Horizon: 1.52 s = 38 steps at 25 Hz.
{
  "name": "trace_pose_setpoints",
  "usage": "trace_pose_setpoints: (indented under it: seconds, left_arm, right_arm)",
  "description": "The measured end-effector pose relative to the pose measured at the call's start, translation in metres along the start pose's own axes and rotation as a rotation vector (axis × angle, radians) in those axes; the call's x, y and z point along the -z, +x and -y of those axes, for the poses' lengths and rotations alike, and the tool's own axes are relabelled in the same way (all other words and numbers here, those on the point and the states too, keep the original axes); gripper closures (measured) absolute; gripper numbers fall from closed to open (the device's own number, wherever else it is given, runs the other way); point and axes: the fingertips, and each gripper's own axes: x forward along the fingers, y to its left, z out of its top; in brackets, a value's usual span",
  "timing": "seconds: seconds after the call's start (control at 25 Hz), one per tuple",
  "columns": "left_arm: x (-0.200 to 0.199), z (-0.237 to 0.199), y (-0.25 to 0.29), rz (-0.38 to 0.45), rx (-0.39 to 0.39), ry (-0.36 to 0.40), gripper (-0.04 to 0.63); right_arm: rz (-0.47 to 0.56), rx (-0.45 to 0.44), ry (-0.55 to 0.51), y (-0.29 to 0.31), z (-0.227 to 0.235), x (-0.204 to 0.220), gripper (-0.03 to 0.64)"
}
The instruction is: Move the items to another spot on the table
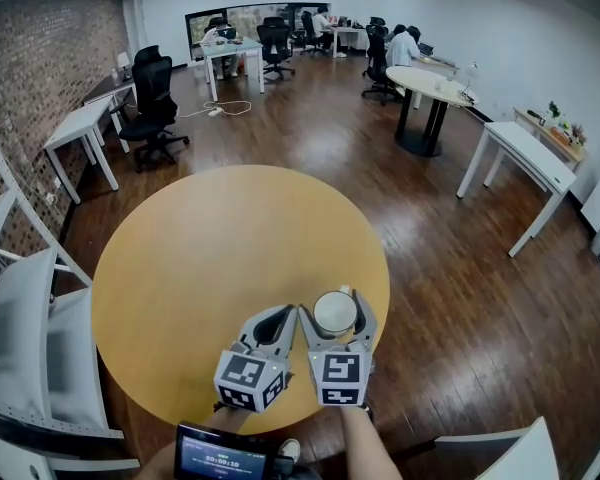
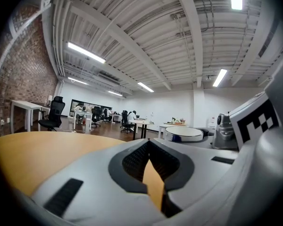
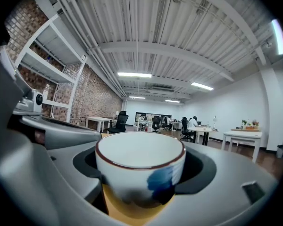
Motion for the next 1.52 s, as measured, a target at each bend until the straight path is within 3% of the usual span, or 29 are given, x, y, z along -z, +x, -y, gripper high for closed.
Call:
trace_pose_setpoints:
  seconds: [0.8, 1.52]
  left_arm:
    - [0.083, 0.001, 0.02, -0.132, -0.028, -0.002, 0.592]
    - [0.097, -0.005, 0.014, -0.175, -0.042, -0.014, 0.592]
  right_arm:
    - [-0.159, 0.018, 0.124, 0.016, 0.023, 0.147, 0.216]
    - [-0.157, 0.016, 0.097, 0.015, 0.023, 0.171, 0.208]
